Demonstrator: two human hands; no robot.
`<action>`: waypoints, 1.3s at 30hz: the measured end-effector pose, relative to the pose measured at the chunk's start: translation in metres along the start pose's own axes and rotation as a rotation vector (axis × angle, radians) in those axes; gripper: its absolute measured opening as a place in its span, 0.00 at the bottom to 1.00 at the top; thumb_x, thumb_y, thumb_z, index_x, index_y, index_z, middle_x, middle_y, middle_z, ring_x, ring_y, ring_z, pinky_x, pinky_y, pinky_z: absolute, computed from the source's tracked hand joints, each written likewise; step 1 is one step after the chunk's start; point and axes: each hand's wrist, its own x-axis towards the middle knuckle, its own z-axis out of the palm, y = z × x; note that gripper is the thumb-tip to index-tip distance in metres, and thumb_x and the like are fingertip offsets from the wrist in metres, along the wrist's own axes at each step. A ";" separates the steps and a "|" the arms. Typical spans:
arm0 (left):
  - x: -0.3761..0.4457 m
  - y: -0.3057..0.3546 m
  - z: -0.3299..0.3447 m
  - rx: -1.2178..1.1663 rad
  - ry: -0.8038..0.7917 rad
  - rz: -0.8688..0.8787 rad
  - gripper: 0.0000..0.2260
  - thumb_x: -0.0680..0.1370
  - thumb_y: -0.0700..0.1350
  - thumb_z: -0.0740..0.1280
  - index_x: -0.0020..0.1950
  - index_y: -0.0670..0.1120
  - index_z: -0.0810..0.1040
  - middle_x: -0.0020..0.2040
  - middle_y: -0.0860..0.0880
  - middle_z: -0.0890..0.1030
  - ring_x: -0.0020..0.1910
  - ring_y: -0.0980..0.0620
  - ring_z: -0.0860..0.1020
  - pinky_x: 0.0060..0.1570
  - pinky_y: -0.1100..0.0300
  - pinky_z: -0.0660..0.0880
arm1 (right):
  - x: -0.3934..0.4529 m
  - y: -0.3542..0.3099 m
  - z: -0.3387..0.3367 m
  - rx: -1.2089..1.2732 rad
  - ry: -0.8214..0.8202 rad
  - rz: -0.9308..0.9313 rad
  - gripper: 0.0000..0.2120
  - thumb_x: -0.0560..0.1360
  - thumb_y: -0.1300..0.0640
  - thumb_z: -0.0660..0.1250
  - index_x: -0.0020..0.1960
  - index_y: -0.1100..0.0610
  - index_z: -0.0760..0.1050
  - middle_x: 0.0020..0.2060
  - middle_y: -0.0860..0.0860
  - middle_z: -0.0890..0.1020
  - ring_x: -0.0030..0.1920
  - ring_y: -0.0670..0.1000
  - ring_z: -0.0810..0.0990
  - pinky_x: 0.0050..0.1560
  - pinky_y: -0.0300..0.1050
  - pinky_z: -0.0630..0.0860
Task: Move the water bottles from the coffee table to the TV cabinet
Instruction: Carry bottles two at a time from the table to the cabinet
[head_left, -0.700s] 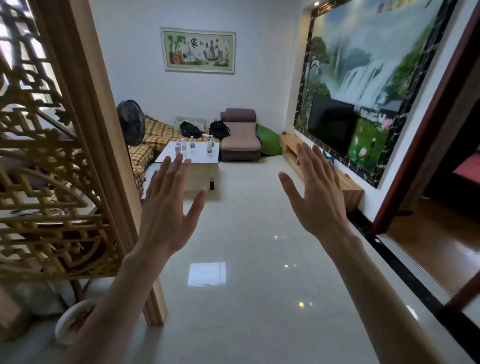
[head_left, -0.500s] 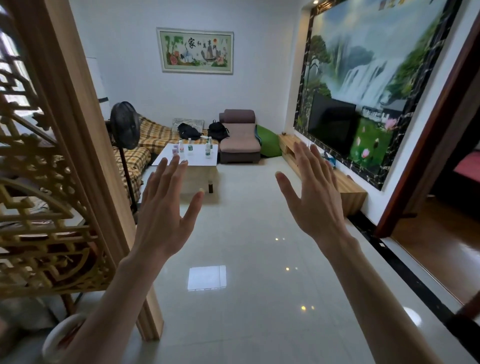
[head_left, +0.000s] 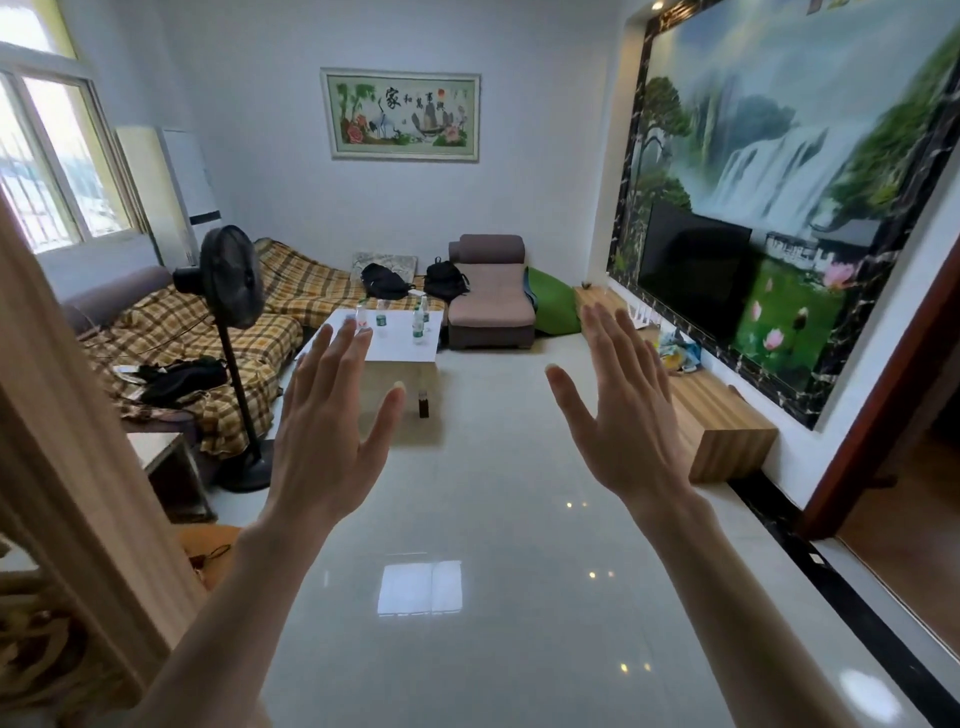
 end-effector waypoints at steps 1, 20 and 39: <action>0.010 -0.001 0.011 -0.004 -0.001 -0.005 0.30 0.83 0.65 0.52 0.83 0.54 0.55 0.84 0.55 0.54 0.84 0.54 0.49 0.77 0.50 0.52 | 0.012 0.007 0.008 0.005 -0.002 -0.001 0.36 0.82 0.34 0.48 0.84 0.53 0.53 0.83 0.50 0.57 0.83 0.51 0.50 0.82 0.56 0.50; 0.236 -0.129 0.261 -0.057 -0.016 0.047 0.30 0.83 0.62 0.54 0.82 0.48 0.59 0.84 0.49 0.58 0.84 0.51 0.52 0.81 0.45 0.56 | 0.251 0.111 0.240 -0.046 -0.041 0.026 0.37 0.81 0.33 0.46 0.83 0.53 0.55 0.83 0.51 0.58 0.83 0.53 0.50 0.81 0.60 0.53; 0.459 -0.222 0.515 -0.076 -0.045 0.099 0.30 0.83 0.62 0.53 0.82 0.48 0.59 0.83 0.49 0.60 0.84 0.51 0.52 0.81 0.49 0.54 | 0.462 0.253 0.459 -0.019 0.061 0.029 0.34 0.83 0.37 0.51 0.83 0.54 0.57 0.82 0.51 0.62 0.83 0.50 0.52 0.81 0.59 0.55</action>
